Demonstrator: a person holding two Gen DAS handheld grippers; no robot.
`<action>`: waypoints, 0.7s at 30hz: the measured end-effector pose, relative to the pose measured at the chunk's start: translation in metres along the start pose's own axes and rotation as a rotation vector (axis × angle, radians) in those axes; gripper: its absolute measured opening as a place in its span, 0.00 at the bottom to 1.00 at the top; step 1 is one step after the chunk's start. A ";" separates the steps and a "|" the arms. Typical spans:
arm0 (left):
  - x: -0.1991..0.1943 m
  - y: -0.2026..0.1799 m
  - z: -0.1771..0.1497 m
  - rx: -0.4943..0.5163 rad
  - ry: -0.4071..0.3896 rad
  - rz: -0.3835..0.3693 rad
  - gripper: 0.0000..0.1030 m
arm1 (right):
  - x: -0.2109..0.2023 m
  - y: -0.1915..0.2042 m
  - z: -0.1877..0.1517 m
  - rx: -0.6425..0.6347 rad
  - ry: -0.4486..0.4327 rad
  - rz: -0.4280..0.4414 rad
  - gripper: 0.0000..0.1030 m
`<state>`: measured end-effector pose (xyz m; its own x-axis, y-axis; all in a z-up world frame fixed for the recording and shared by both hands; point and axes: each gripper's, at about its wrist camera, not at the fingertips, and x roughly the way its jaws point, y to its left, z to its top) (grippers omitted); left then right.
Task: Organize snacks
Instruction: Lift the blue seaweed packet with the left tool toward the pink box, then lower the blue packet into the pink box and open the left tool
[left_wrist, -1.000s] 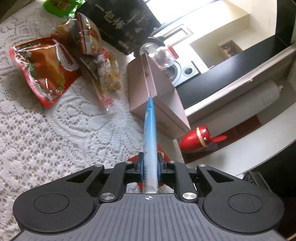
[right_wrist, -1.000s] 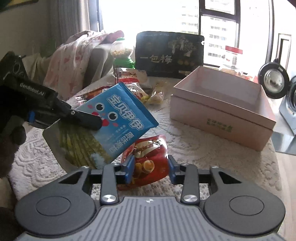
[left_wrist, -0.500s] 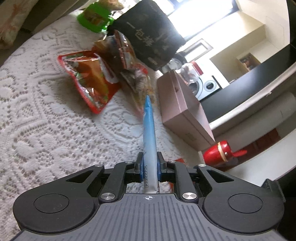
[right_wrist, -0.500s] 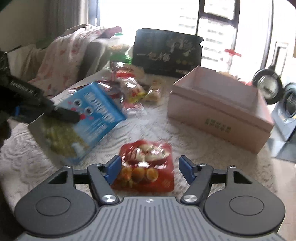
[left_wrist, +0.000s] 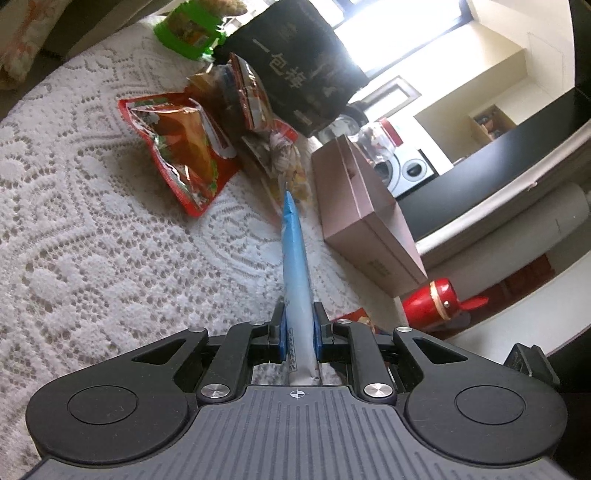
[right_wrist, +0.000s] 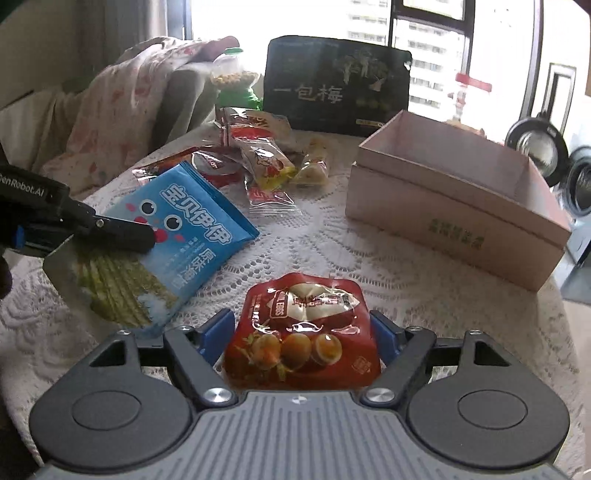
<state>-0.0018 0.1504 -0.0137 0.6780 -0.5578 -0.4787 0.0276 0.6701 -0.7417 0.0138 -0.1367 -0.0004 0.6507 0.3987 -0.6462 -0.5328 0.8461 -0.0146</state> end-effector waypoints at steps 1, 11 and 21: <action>0.000 0.000 -0.002 0.000 0.004 -0.010 0.16 | -0.002 0.002 0.000 -0.019 -0.002 -0.007 0.74; 0.005 -0.038 -0.011 0.016 0.048 -0.102 0.16 | -0.052 -0.019 -0.007 -0.017 -0.072 -0.056 0.73; 0.037 -0.148 0.057 0.171 -0.054 -0.212 0.16 | -0.099 -0.072 0.042 0.010 -0.246 -0.186 0.73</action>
<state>0.0605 0.0584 0.1052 0.6818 -0.6706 -0.2924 0.2935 0.6168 -0.7304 0.0108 -0.2219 0.0969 0.8486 0.3098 -0.4288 -0.3883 0.9153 -0.1071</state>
